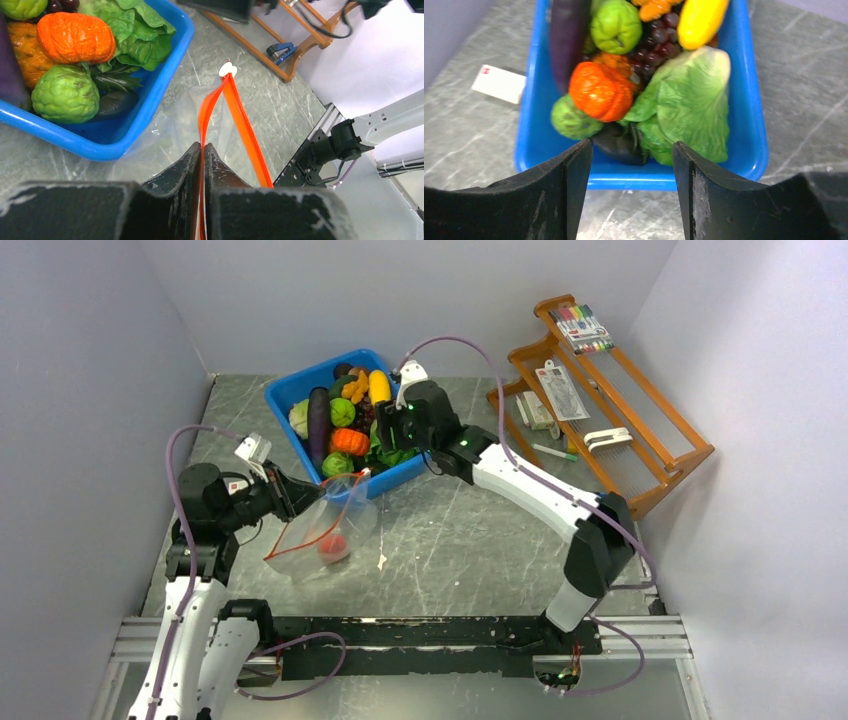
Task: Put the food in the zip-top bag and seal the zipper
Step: Pick up the fake fruit from the bin.
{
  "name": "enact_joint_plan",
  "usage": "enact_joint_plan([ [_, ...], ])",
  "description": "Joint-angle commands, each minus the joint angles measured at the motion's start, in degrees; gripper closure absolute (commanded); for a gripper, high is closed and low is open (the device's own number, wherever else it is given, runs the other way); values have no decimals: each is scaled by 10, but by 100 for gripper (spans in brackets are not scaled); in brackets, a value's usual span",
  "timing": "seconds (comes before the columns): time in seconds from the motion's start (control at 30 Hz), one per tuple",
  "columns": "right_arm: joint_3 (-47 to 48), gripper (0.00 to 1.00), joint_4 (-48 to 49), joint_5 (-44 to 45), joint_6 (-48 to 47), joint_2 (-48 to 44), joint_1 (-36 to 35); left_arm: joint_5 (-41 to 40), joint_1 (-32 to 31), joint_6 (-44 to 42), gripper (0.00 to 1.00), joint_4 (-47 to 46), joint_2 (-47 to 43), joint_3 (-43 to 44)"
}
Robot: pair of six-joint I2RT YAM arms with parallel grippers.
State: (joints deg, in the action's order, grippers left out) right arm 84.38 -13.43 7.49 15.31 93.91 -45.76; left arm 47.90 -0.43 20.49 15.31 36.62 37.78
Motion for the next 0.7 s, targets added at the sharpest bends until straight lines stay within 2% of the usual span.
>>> enact_joint_plan([
  [0.0, 35, 41, -22, 92, -1, 49, 3, 15, 2, -13, 93, 0, -10, 6],
  [0.13, 69, 41, -56, 151, 62, 96, 12, 23, 2, -12, 93, -5, -9, 5],
  [0.33, 101, 40, -35, 153, 107, 133, 25, 21, 3, -9, 93, -6, -3, 5],
  [0.47, 150, 35, -22, 154, 67, 177, 29, 21, 3, -12, 93, -3, -12, 6],
  [0.6, 142, 36, 74, 125, -31, 194, 29, 18, 3, -10, 93, -8, -20, 4],
  [0.67, 158, 38, 82, 104, -58, 206, 31, 19, 3, -12, 93, -4, -16, 6],
])
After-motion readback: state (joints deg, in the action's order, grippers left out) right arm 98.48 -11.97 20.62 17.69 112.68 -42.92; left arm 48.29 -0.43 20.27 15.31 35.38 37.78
